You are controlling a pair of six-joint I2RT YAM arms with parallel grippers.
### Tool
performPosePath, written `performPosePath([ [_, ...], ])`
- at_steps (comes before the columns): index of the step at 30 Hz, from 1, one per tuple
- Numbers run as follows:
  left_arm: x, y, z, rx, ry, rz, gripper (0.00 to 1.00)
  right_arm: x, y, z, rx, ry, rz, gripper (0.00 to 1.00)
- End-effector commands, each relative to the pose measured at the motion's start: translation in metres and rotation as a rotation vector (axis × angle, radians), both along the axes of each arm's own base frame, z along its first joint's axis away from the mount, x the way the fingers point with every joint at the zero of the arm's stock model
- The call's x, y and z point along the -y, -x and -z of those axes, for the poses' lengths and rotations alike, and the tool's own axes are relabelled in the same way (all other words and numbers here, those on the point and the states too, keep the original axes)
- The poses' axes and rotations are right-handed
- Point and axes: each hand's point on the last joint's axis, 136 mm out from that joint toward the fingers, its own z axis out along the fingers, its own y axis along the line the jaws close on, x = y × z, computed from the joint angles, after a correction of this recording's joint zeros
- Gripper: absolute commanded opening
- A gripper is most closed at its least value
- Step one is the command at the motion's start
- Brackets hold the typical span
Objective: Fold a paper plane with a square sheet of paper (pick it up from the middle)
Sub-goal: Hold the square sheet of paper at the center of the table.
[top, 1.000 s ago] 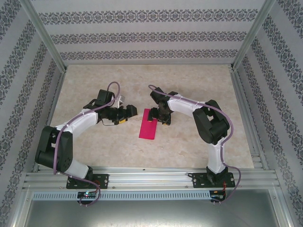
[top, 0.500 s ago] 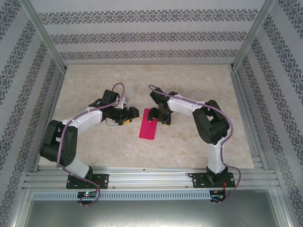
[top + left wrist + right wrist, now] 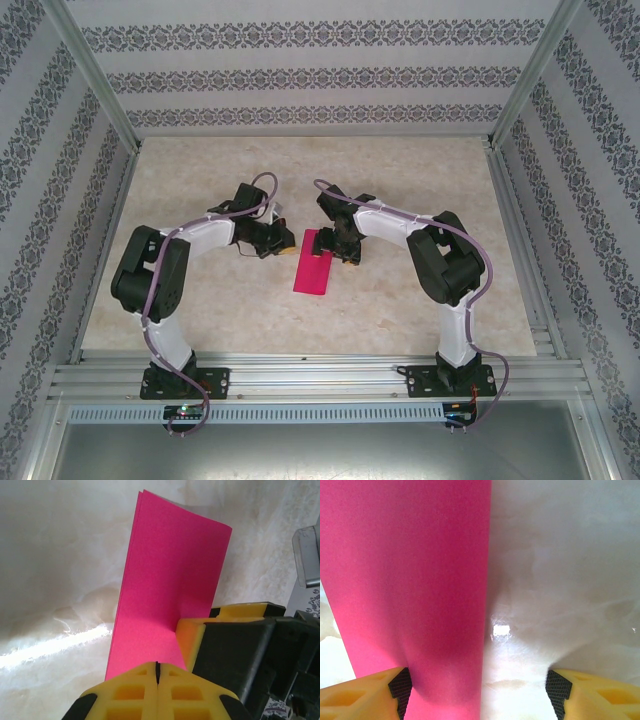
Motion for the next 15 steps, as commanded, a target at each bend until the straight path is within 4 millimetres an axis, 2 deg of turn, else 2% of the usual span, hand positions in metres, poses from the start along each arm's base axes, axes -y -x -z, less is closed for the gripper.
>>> performPosePath([
  [1, 0.014, -0.006, -0.004, -0.002, 0.015, 0.018, 0.0, 0.027, 0.027, 0.043, -0.115, 0.129, 0.004, 0.76],
  [8, 0.025, -0.001, 0.015, -0.069, -0.016, 0.044, 0.0, 0.027, 0.026, 0.042, -0.115, 0.125, 0.006, 0.76],
  [15, 0.026, 0.002, 0.027, -0.092, -0.064, 0.045, 0.0, 0.025, 0.025, 0.042, -0.114, 0.118, 0.004, 0.76],
])
